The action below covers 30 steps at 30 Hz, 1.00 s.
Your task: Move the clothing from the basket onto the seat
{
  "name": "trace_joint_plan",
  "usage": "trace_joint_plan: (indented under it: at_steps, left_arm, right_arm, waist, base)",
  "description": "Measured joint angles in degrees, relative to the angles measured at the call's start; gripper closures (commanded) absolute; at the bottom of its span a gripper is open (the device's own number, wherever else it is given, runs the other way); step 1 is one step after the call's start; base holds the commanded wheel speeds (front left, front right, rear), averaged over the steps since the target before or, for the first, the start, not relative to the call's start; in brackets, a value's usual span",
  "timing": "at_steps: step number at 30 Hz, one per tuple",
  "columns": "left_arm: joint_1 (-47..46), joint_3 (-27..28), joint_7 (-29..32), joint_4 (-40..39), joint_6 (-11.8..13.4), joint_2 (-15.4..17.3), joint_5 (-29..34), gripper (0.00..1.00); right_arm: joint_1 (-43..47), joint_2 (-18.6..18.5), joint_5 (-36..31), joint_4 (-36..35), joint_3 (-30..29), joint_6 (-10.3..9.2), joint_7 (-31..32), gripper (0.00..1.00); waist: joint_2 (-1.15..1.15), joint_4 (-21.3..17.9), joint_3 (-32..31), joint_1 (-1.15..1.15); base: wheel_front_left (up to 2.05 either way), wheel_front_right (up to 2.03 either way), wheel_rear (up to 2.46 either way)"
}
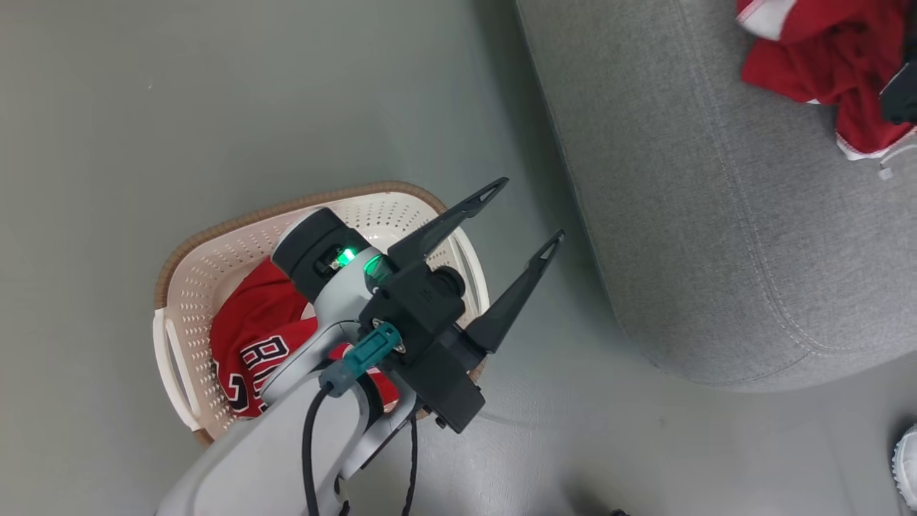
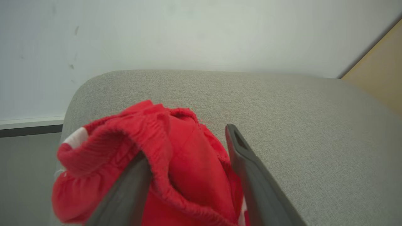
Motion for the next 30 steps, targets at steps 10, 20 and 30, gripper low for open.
trace_joint_plan:
  at_steps: [10,20,30]
  left_arm:
    - [0.7,1.2,-1.8,2.8,0.0,1.1,-0.5,0.0]
    - [3.0,2.1,-4.6,7.0,0.1,0.6,-2.0,0.0]
    - [6.4,3.5,-8.0,11.1,1.1,-1.2,-4.9,0.0]
  right_arm:
    - [2.8,3.1,-1.5,0.6,2.5,2.18,-0.2,0.0]
    - [8.3,5.3,-4.2,-0.6,4.6,3.38,-0.2,0.0]
    - [12.9,5.3,-5.4,-3.0,5.5,3.85,-0.2,0.0]
  waist:
    - [0.0,-2.3,-2.5,0.0]
    - [0.0,-4.8,-7.9,0.0]
    - [-0.01,-5.0,-14.8,-0.01]
  base:
    - [0.0,0.0,0.0]
    - [0.0,0.0,0.0]
    - [0.0,0.0,0.0]
